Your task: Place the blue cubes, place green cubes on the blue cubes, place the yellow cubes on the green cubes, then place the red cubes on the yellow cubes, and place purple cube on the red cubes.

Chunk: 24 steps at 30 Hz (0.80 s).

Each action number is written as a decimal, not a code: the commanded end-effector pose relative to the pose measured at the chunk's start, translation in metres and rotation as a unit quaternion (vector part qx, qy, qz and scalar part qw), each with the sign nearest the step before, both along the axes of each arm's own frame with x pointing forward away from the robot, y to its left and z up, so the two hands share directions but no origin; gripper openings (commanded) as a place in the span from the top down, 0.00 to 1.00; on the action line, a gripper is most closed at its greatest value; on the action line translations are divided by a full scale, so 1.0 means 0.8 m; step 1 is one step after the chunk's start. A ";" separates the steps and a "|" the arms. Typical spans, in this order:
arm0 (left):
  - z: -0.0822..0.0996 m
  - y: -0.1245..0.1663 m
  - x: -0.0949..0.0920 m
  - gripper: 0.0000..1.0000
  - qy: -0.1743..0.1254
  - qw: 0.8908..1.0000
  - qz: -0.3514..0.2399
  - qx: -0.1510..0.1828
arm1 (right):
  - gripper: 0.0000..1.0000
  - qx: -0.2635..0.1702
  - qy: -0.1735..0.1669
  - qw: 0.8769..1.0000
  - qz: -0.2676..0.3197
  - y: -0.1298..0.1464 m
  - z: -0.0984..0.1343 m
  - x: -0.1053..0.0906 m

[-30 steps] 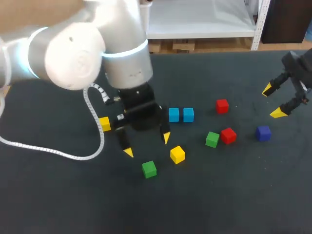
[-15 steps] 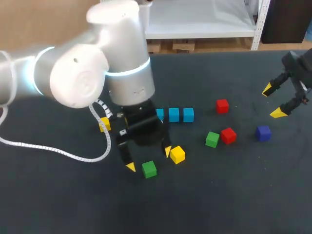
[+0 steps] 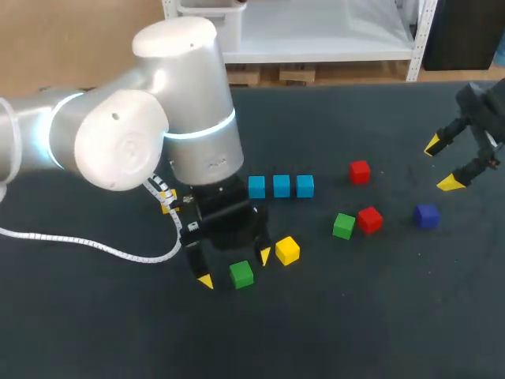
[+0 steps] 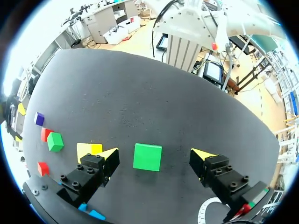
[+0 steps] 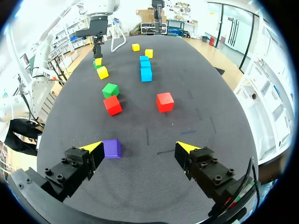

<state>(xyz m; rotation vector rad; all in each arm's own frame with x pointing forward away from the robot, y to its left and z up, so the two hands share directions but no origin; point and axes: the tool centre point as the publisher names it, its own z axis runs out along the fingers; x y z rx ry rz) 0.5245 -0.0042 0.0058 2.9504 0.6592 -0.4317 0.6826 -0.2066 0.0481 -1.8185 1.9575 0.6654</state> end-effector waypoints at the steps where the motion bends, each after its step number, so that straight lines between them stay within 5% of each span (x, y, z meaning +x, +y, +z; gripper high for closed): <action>1: -0.003 -0.006 0.008 0.00 0.003 1.000 -0.013 0.006 | 0.00 0.001 0.000 1.000 0.000 0.000 0.000 0.000; 10: -0.003 -0.010 0.015 0.06 0.002 1.000 -0.024 0.012 | 0.00 0.001 0.000 1.000 0.000 0.000 0.000 0.000; 12: -0.004 -0.010 0.016 0.39 0.001 1.000 -0.023 0.012 | 0.00 0.001 0.000 1.000 0.000 0.000 0.000 0.000; 24: -0.012 -0.011 0.016 0.49 0.006 1.000 -0.026 0.011 | 0.00 0.001 0.000 1.000 0.000 0.000 0.000 0.000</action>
